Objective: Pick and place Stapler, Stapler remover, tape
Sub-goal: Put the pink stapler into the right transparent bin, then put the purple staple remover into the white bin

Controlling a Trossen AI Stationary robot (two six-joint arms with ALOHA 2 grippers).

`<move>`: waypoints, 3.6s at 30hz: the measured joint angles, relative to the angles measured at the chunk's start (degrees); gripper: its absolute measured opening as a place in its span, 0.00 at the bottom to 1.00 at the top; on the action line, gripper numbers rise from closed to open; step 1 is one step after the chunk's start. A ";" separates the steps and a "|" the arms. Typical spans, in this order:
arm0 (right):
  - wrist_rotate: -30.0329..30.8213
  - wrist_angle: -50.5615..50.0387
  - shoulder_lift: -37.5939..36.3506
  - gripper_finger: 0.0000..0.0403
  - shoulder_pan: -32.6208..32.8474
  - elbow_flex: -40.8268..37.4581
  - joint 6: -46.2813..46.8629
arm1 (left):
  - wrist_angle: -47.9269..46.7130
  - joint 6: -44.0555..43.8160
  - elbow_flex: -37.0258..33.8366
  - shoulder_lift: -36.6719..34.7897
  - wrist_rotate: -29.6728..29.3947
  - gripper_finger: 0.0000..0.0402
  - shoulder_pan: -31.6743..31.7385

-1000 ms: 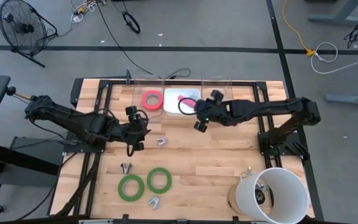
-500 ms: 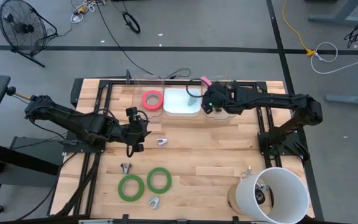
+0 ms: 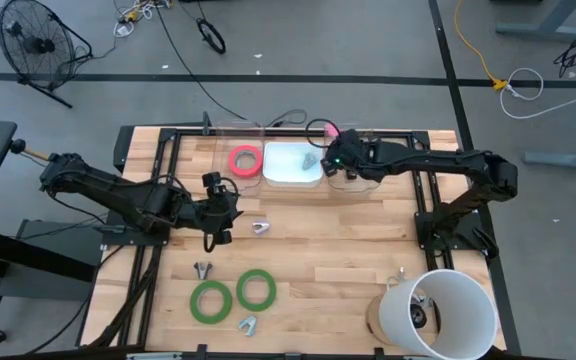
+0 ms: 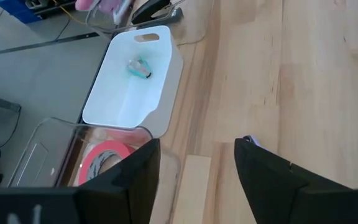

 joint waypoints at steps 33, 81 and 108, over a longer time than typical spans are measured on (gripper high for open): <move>-3.67 19.36 -0.02 0.34 -3.30 -16.64 6.38 | 0.02 -1.44 0.00 0.00 0.00 0.52 0.00; -36.98 49.10 -5.01 0.41 14.05 -16.76 -21.14 | 1.31 -2.88 0.00 0.30 7.68 0.52 0.00; -38.60 52.56 -4.98 0.41 14.68 -16.76 -23.59 | 8.51 -1.91 -0.02 31.13 12.13 0.52 9.48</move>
